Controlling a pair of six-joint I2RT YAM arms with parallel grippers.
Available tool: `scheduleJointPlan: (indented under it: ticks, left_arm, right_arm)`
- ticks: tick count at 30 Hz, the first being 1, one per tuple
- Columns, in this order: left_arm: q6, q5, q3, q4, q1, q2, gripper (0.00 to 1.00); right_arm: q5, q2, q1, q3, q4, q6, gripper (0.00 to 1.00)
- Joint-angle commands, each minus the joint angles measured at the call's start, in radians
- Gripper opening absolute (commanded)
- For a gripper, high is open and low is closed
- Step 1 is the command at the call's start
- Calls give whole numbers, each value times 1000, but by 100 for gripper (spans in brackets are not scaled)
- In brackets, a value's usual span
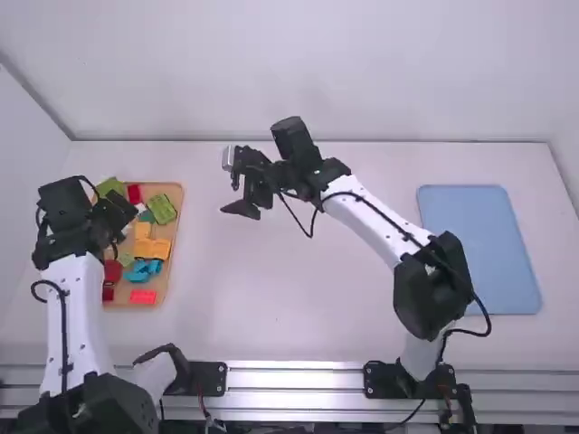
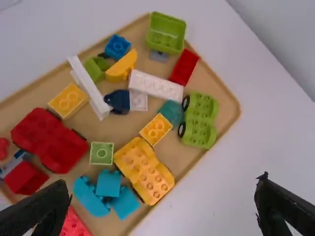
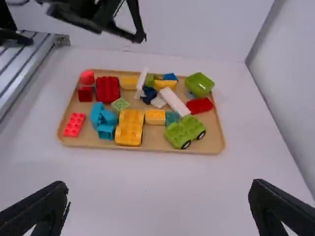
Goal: Assemble lego blocks to make yellow taxi
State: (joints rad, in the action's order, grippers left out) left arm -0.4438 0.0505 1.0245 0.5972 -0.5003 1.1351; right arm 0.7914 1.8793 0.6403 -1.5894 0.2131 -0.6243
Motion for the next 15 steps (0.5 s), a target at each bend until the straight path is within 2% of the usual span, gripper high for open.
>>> scheduleJointPlan:
  ticks: [1,5,11,15]
  left_arm:
    - [24,-17,43,26,-18,24,99]
    - [40,-16,165,236,4,114,99]
    - [35,3,332,395,68,343,99]
    - [-106,19,373,448,71,486,99]
  right_arm:
    - [-18,-48,18,17,-3,-10,98]
    - [-58,-48,23,32,-23,-8,98]
    - [-23,-48,22,32,-32,-8,98]
    - [-23,-48,22,32,-33,-8,98]
